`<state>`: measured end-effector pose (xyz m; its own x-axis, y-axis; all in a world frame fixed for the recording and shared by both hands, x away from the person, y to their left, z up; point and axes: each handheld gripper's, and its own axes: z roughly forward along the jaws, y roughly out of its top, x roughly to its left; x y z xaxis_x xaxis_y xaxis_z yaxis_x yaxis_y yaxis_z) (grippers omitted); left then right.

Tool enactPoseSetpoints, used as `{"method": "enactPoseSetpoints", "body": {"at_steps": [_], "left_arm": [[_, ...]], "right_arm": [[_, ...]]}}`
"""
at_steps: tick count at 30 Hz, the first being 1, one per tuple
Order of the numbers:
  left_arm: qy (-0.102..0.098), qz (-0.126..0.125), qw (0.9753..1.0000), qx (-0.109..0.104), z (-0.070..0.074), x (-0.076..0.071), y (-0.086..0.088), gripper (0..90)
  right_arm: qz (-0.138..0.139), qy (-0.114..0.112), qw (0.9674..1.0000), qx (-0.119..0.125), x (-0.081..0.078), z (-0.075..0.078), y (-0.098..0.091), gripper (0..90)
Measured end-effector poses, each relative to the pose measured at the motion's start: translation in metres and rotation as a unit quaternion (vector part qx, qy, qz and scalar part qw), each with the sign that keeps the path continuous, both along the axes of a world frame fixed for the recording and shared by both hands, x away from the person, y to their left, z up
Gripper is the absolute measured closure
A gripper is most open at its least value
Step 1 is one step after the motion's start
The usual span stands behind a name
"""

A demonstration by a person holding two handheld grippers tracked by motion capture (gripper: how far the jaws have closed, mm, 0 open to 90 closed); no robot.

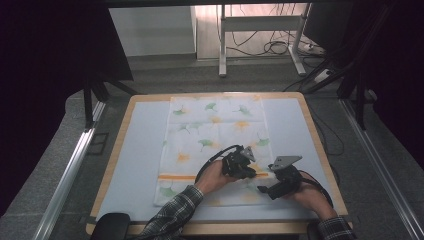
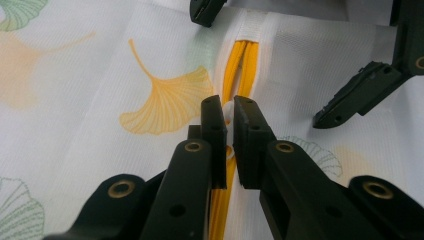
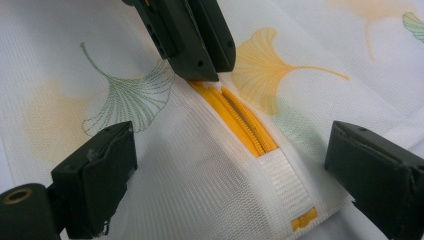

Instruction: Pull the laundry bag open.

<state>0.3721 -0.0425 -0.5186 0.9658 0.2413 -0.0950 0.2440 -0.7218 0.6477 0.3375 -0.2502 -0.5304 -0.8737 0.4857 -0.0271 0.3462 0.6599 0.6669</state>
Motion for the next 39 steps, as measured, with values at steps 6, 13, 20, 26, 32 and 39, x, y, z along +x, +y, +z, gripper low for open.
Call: {"method": "enactPoseSetpoints", "body": {"at_steps": [6, 13, 20, 26, 32, 39], "left_arm": [[0.0, 0.001, 1.0, 0.003, 0.001, -0.001, 0.003, 84.8], [-0.001, 0.001, 1.0, 0.008, 0.002, -0.001, 0.008, 84.9], [0.001, 0.002, 0.9999, 0.011, 0.002, -0.001, 0.013, 84.9], [0.002, 0.002, 0.9999, 0.012, 0.002, -0.002, 0.017, 84.8], [0.001, 0.003, 0.9999, 0.014, 0.002, -0.003, 0.02, 84.8], [0.002, 0.004, 0.9999, 0.016, 0.003, -0.003, 0.024, 84.8]], "right_arm": [[0.0, -0.001, 1.0, 0.0, 0.0, 0.0, 0.0, 6.6], [-0.001, -0.001, 1.0, 0.001, 0.0, 0.0, 0.0, 6.6], [-0.001, -0.002, 1.0, 0.002, 0.0, 0.0, 0.0, 6.7], [-0.001, -0.002, 1.0, 0.003, 0.0, -0.001, 0.0, 6.7], [-0.001, -0.002, 1.0, 0.003, 0.0, -0.001, -0.001, 6.7], [0.0, -0.002, 1.0, 0.005, 0.0, -0.001, -0.001, 6.7]]}}
